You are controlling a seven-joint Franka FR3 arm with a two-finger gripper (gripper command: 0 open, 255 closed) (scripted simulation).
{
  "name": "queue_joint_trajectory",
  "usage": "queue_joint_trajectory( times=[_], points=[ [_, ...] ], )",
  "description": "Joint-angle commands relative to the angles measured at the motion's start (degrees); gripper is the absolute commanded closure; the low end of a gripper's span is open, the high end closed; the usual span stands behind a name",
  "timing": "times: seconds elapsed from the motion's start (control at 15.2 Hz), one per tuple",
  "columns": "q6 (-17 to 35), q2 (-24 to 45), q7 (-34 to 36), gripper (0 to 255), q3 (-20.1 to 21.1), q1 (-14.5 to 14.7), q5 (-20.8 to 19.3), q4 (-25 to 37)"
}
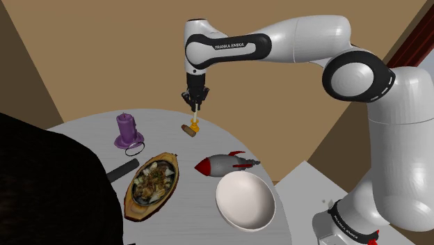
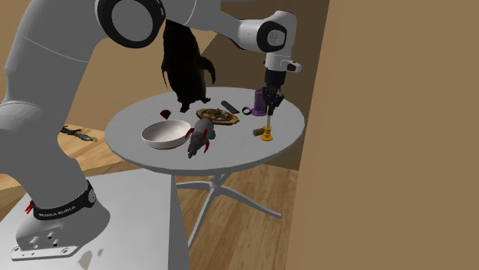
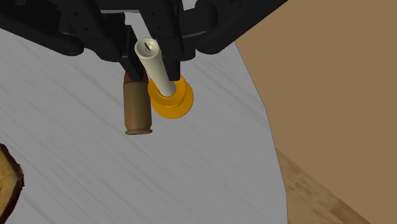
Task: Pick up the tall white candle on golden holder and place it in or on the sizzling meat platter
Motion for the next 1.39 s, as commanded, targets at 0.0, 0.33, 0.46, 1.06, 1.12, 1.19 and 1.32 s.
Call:
queue_joint_trajectory(
  times=[0.0,0.33,0.46,1.06,1.12,1.19,1.32],
  points=[
    [0.0,0.0,0.0,255,0.0,0.0,0.0,0.0],
    [-0.66,-0.16,-0.01,255,0.02,0.01,0.03,0.51],
    [-2.05,-0.42,-0.03,255,0.05,0.05,0.07,1.63],
    [-8.72,-0.84,-0.11,255,0.14,0.31,0.17,7.9],
    [-9.52,-0.8,-0.12,255,0.15,0.36,0.17,8.75],
    [-10.33,-0.73,-0.13,255,0.15,0.41,0.17,9.63],
    [-12.0,-0.53,-0.14,255,0.15,0.52,0.16,11.5]
  ],
)
